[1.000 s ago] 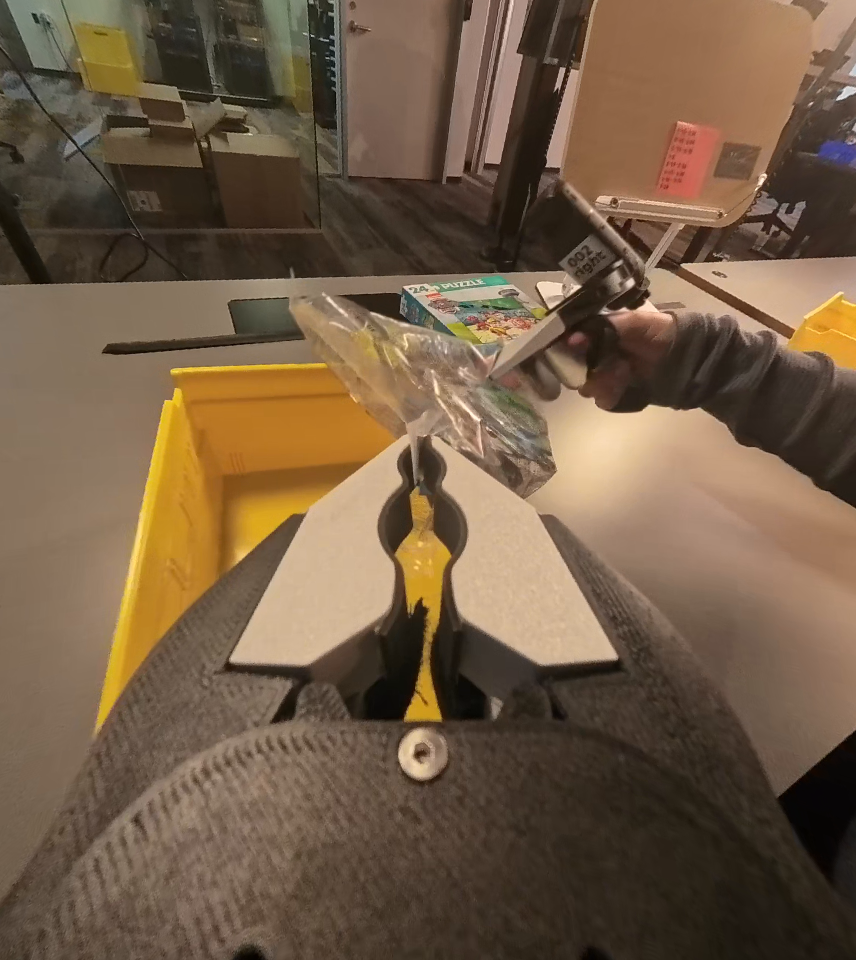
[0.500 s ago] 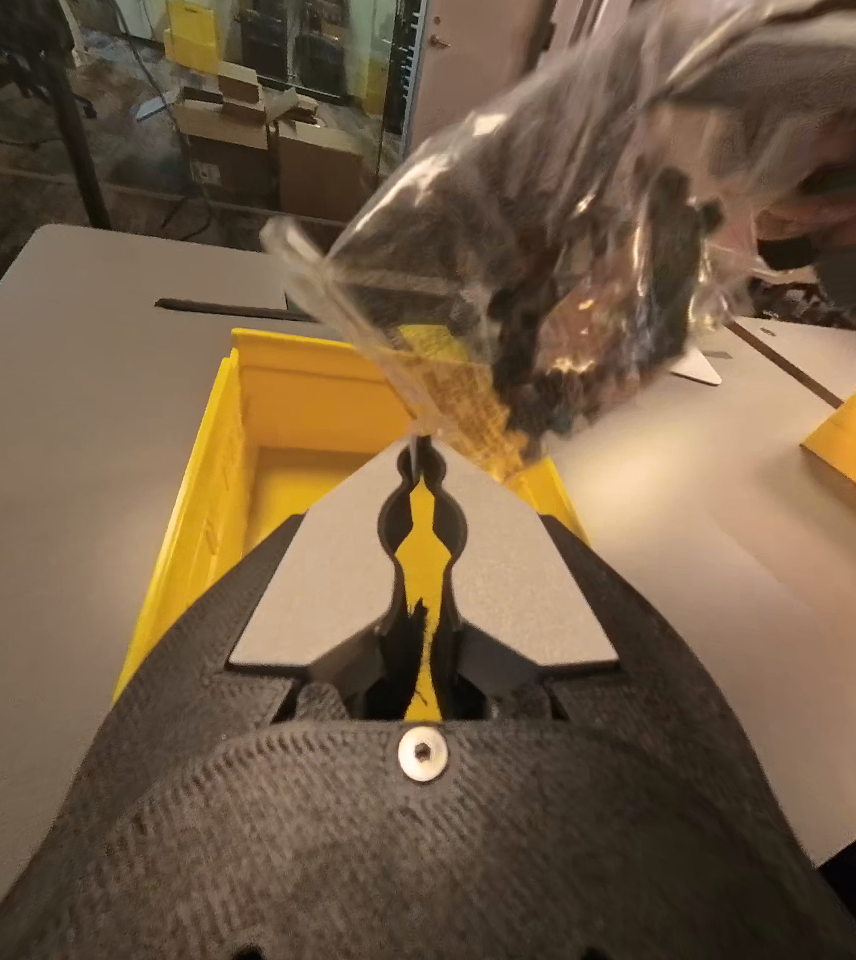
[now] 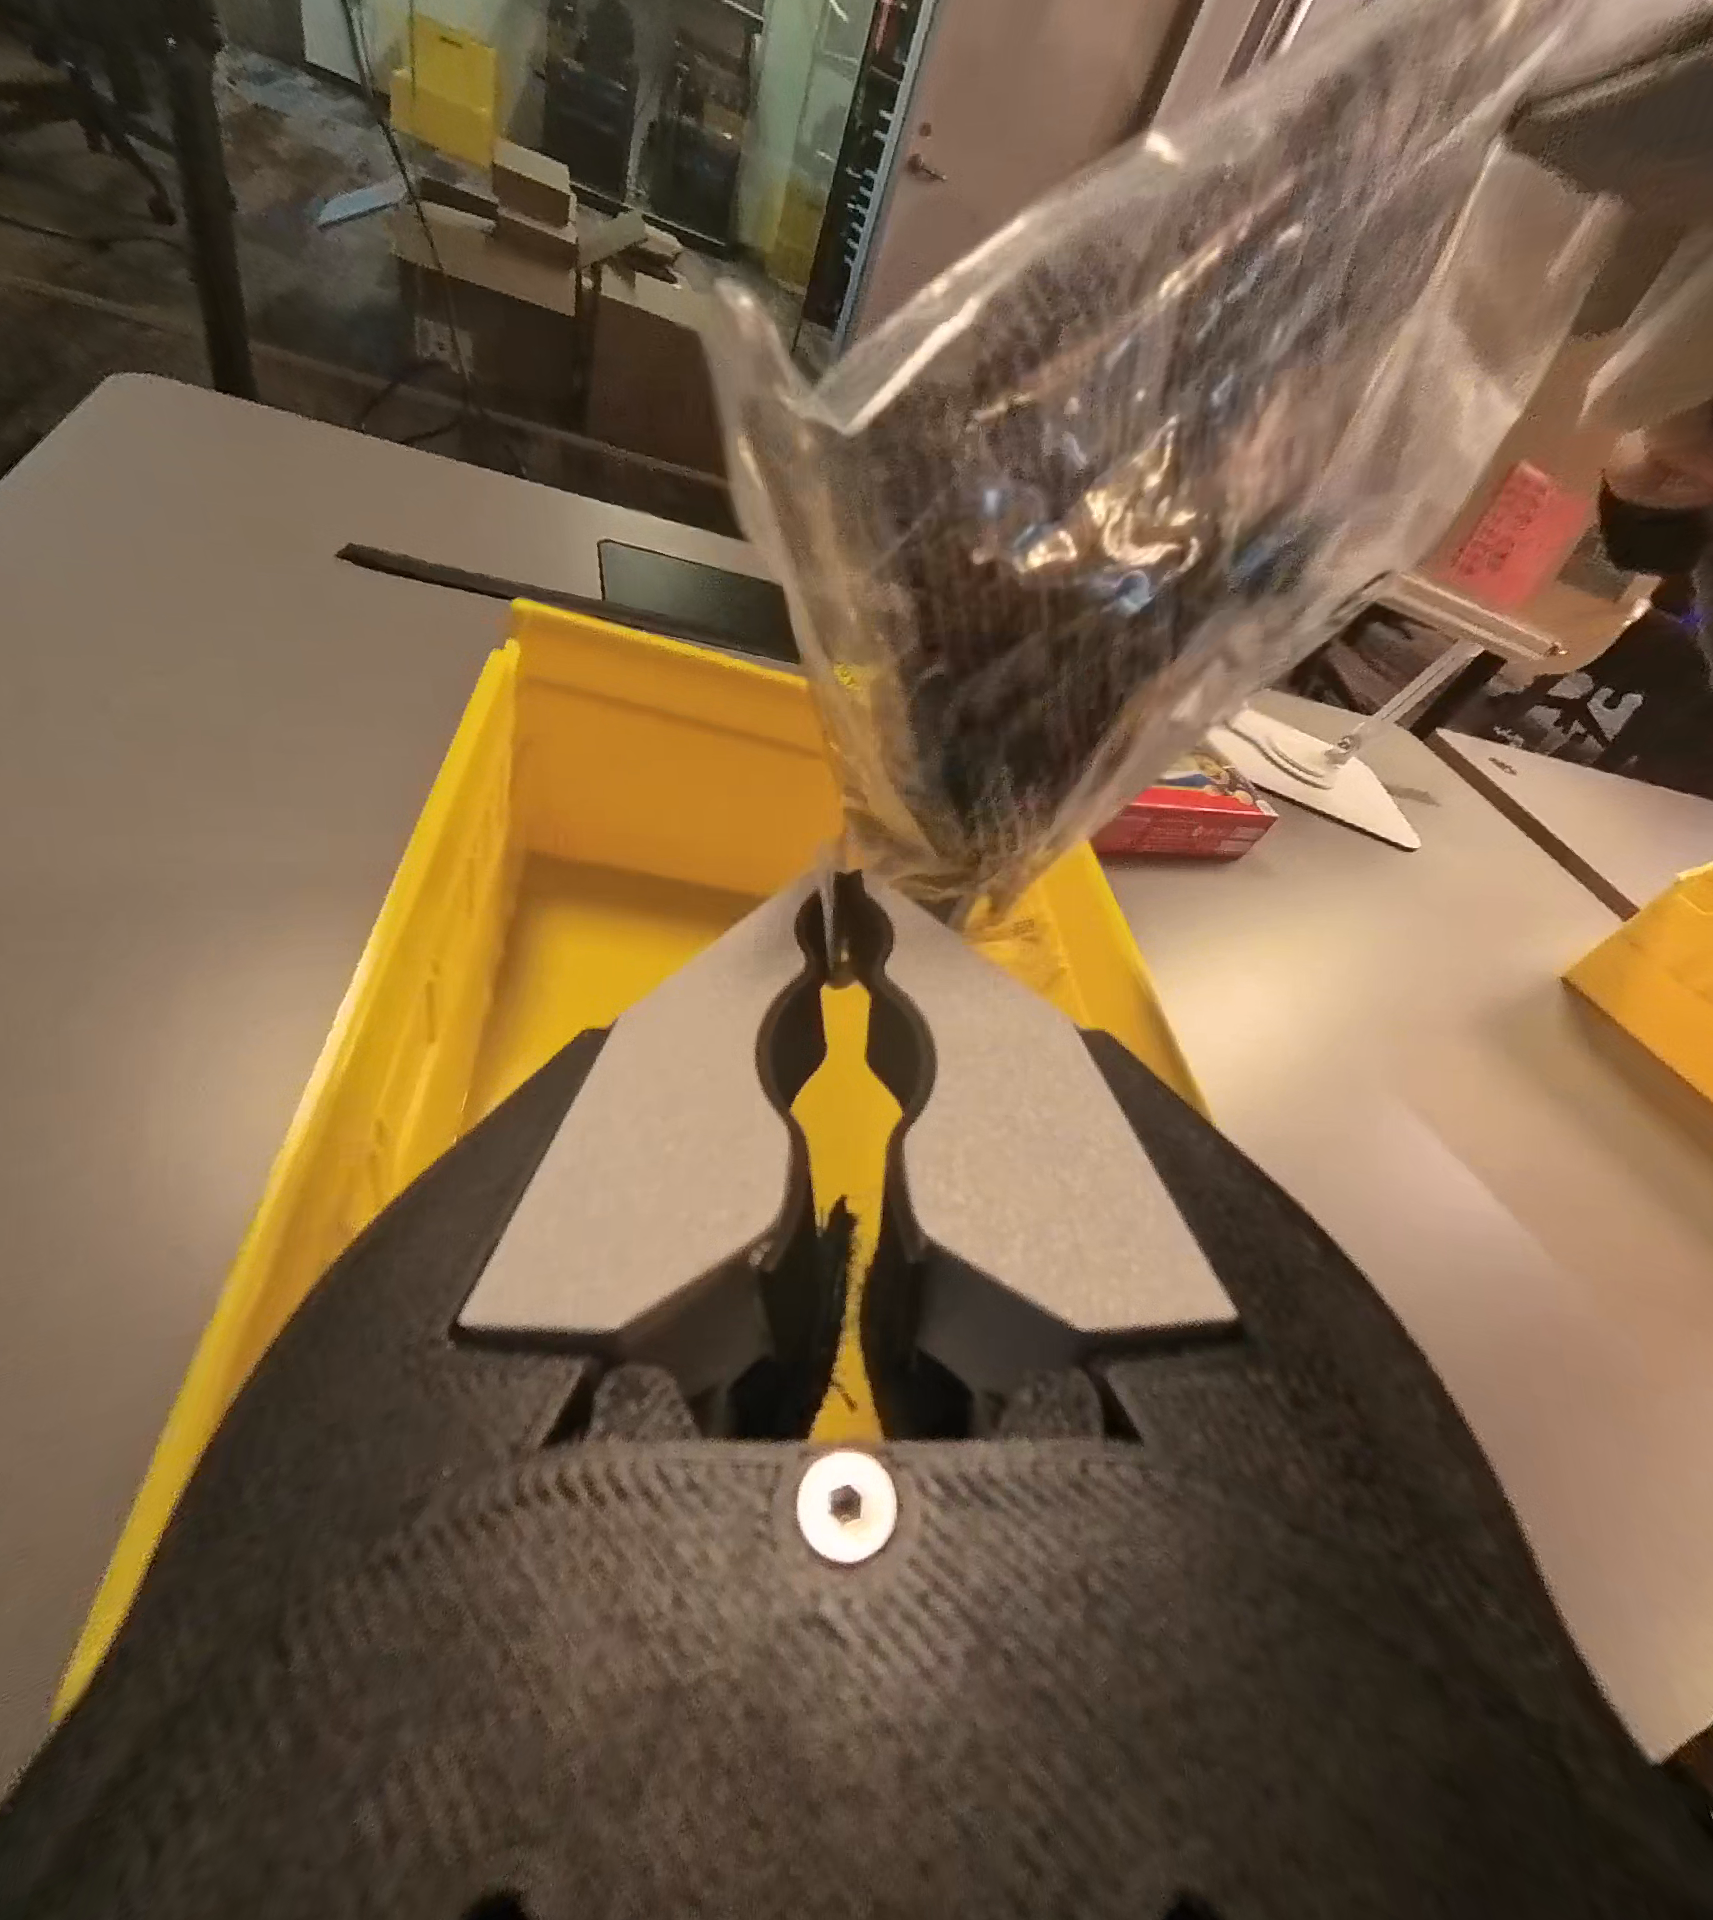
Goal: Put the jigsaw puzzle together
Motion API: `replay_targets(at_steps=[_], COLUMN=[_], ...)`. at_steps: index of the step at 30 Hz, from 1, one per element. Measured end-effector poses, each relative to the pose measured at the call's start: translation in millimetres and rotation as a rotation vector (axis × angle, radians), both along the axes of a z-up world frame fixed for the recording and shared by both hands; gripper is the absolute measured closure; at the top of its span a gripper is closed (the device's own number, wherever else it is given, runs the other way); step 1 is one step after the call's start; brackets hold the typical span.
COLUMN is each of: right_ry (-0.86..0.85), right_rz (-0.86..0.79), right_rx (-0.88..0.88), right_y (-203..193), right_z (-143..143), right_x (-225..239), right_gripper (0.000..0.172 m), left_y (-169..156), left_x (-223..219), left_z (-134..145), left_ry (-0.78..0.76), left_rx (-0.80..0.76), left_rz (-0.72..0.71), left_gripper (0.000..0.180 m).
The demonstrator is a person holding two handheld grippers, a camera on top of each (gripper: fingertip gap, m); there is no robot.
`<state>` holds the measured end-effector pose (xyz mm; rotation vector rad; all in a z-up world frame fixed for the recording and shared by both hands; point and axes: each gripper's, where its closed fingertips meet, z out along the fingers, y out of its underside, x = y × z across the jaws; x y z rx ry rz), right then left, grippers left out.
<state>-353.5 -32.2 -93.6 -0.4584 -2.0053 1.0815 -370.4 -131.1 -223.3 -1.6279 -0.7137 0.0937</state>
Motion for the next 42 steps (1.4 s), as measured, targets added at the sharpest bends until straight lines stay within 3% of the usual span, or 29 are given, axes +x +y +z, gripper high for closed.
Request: replay_targets(at_steps=[4, 8, 10, 14, 18, 23, 26, 30, 36, 39, 42], right_ry=[-0.033, -0.112, -0.186, -0.347, -0.407, -0.379, -0.352, -0.313, -0.277, -0.257, -0.249], right_rz=[-0.046, -0.121, -0.127, -0.116, -0.105, 0.006, 0.064, 0.104, 0.133, 0.133, 0.130], right_rx=[-0.080, -0.019, -0.144, -0.277, -0.354, -0.438, -0.396, -0.216, -0.044, 0.011, 0.037], right_y=[18.9, 40.2, 45.1, 43.2, 36.4, 12.7, -5.2, -31.3, -54.9, -58.6, -60.4], right_z=[-8.3, -43.0, -48.2, -74.5, -85.6, -47.6, -13.0, 24.2, 57.4, 68.6, 76.8], right_x=[-4.0, -16.9, -24.5, -34.5, -35.5, -22.7, -21.4, -25.4, -20.9, -17.1, -14.6], right_gripper=[0.172, 0.172, 0.172, 0.172, 0.172, 0.172, 0.172, 0.172, 0.172, 0.172, 0.172], left_y=[-2.7, -0.9, 3.2, 13.9, 15.2, -1.7, -8.3, -9.6, 3.0, 13.3, 18.4], left_x=[2.1, 9.1, 15.1, 26.7, 21.1, -0.2, -5.6, -6.0, 16.9, 25.4, 19.2], left_z=[6.0, 24.8, 45.7, 74.3, 81.0, 48.1, 30.6, 22.9, 16.0, 18.4, 25.8], left_ry=[-0.005, 0.040, 0.088, 0.115, 0.136, 0.059, 0.007, -0.029, -0.089, -0.001, 0.053], left_rx=[0.057, 0.048, 0.049, -0.048, -0.162, -0.206, -0.065, 0.153, 0.350, 0.346, 0.327], left_rz=[-0.012, -0.040, -0.071, -0.169, -0.149, -0.068, -0.059, -0.041, -0.152, -0.188, -0.146], left_gripper=[0.180, 0.180, 0.180, 0.180, 0.180, 0.180, 0.180, 0.180, 0.148, 0.130, 0.127])
